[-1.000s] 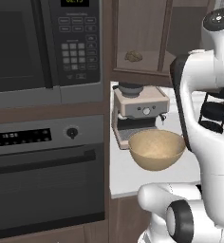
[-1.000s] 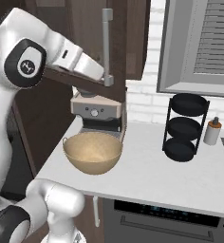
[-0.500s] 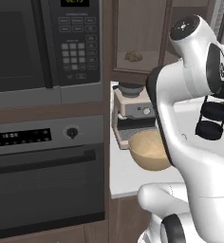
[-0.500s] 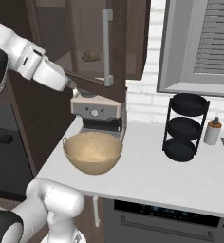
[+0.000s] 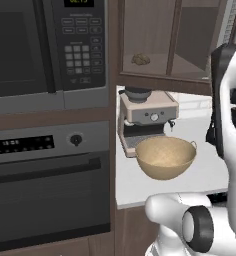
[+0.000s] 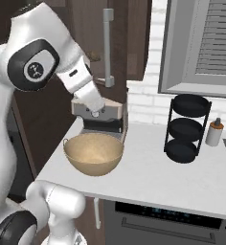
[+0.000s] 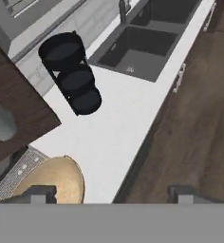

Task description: Open the cabinet, pick up the bread from the cabinet and place it in the basket. Then move the basket to the dining counter.

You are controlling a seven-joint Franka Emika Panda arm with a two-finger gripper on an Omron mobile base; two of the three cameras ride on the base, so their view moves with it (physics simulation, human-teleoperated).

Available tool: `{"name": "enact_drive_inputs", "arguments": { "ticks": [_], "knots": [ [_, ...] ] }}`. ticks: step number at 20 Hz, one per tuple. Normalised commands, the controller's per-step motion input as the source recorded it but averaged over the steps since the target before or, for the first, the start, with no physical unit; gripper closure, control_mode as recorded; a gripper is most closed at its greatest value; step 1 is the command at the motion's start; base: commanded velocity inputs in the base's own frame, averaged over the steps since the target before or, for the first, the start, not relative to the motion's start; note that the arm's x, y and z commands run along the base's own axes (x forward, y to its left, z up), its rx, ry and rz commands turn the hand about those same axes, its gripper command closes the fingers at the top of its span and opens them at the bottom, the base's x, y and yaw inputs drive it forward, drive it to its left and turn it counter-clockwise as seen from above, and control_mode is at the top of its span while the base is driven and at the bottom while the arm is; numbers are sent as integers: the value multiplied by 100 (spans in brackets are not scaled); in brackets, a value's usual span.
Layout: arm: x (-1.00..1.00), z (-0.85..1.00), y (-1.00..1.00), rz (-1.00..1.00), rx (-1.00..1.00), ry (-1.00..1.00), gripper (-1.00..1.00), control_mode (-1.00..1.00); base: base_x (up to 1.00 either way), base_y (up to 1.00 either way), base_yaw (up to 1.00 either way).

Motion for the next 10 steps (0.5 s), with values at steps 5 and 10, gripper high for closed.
{"name": "enact_drive_inputs", "arguments": {
  "ticks": [5,10],
  "knots": [
    [14,12,-100,7,100,-3,-100,-100,0,0,0],
    [72,12,-75,7,74,6,-100,-100,0,0,0]
  ]
}}
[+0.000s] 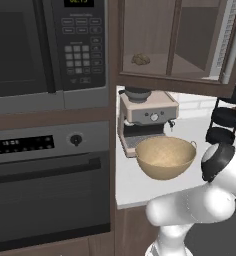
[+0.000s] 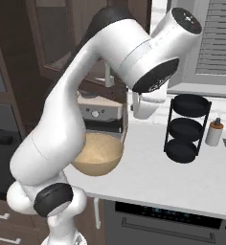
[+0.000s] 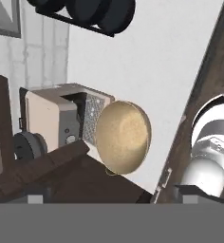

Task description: Open the cabinet, pick up the bread from the cabinet and place it in the basket. Then move the basket to the dining counter.

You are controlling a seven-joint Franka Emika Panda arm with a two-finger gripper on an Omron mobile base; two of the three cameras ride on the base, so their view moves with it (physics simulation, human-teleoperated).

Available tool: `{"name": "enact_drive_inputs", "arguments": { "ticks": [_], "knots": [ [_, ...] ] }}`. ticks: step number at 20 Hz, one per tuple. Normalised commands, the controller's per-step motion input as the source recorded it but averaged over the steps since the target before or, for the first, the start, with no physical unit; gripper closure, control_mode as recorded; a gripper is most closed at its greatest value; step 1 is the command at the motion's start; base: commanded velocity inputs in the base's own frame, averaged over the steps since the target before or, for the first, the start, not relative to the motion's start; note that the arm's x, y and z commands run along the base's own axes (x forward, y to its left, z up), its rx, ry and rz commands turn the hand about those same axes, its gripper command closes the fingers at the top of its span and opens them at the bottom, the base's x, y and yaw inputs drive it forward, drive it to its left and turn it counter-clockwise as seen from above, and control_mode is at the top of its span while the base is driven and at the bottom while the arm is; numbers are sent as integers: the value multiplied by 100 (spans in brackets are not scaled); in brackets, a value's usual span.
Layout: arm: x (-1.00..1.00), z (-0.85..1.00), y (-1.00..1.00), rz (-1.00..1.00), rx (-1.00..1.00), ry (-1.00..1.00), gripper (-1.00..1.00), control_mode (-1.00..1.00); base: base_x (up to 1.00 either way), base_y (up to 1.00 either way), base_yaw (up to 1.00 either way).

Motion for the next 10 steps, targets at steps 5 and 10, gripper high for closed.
{"name": "enact_drive_inputs", "arguments": {
  "ticks": [5,10],
  "knots": [
    [97,-8,-29,27,80,7,-100,-100,0,0,0],
    [17,-3,-6,11,48,-5,-100,-100,0,0,0]
  ]
}}
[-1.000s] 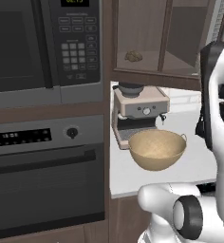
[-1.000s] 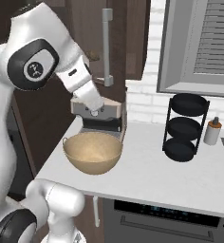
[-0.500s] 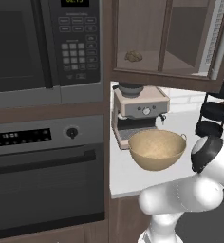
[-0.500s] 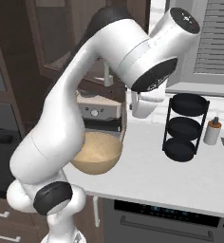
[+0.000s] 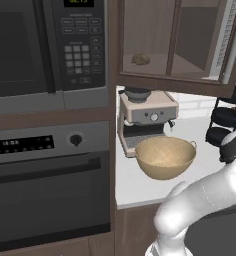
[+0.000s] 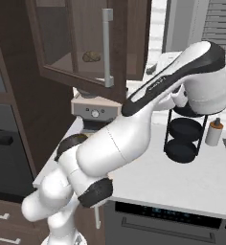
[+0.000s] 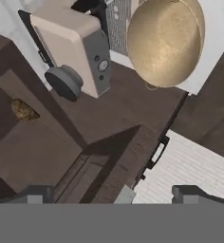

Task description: Open the cabinet, pick up the bread from the cabinet and place it in the basket. Then move the basket to the dining counter.

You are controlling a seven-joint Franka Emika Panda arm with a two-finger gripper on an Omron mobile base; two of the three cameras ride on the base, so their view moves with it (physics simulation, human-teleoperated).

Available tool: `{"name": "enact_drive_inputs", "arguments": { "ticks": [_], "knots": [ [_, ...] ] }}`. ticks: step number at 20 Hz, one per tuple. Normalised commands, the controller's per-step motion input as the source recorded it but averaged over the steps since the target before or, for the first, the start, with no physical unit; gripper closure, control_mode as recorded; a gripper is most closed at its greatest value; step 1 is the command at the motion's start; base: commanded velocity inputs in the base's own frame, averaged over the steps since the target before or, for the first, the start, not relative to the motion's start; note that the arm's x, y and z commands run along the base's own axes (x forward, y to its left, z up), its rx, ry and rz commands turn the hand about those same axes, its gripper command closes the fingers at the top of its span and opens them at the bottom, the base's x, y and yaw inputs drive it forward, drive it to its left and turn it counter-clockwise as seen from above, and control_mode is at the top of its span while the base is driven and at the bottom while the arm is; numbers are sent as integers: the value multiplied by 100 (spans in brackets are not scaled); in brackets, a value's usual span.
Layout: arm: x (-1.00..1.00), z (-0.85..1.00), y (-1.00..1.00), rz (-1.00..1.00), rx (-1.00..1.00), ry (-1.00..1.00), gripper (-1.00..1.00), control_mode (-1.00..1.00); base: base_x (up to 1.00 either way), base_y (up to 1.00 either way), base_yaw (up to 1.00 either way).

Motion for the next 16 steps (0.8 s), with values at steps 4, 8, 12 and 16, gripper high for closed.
{"name": "enact_drive_inputs", "arguments": {
  "ticks": [4,8,12,16],
  "knots": [
    [17,0,3,2,17,-3,-100,-100,0,0,0],
    [0,0,51,12,0,0,-100,-100,0,0,0],
    [1,-4,71,4,0,-7,-100,-100,0,0,0],
    [0,-1,74,0,0,-22,-100,-100,0,0,0]
  ]
}}
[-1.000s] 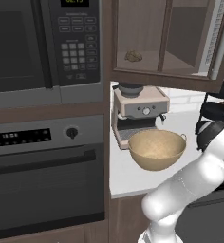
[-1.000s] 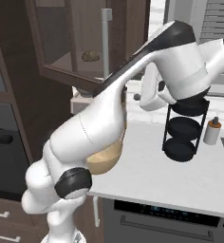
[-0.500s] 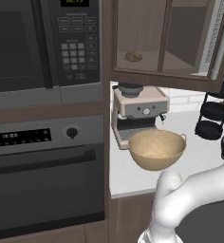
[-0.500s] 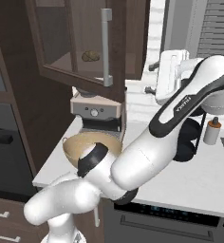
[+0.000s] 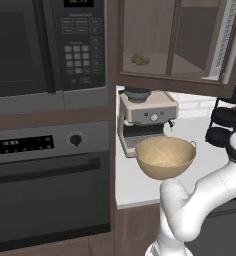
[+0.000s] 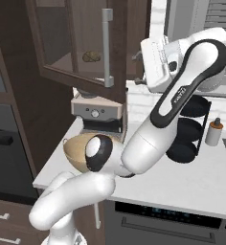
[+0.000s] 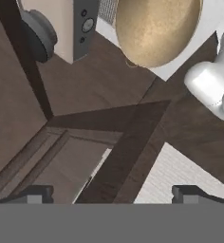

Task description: Open the cabinet, pick up the bread from the cabinet and place it in the basket. Then move the basket to the dining counter.

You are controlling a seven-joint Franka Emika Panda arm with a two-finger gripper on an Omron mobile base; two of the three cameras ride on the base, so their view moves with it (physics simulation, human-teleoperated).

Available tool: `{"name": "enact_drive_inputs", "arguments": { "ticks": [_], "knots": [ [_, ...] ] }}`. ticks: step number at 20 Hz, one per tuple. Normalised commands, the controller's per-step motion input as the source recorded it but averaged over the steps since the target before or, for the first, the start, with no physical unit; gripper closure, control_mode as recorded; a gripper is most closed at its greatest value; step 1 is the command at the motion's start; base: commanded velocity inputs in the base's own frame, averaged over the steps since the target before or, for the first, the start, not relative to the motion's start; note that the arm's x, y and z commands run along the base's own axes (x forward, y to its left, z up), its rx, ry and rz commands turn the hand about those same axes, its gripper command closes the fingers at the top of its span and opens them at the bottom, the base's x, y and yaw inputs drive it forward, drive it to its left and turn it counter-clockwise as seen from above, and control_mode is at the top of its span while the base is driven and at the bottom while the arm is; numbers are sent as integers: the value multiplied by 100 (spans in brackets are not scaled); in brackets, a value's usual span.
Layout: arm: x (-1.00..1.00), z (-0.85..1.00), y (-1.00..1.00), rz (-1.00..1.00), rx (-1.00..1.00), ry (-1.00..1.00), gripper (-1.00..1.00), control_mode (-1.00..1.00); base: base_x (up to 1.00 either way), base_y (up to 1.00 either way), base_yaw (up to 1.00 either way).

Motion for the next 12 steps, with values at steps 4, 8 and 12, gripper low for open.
{"name": "enact_drive_inputs", "arguments": {
  "ticks": [4,8,12],
  "knots": [
    [-2,-14,70,-6,3,-23,-100,-100,0,0,0],
    [-39,-11,58,-1,15,-15,-100,-100,0,0,0],
    [-97,0,44,5,28,-3,-100,-100,0,0,0]
  ]
}}
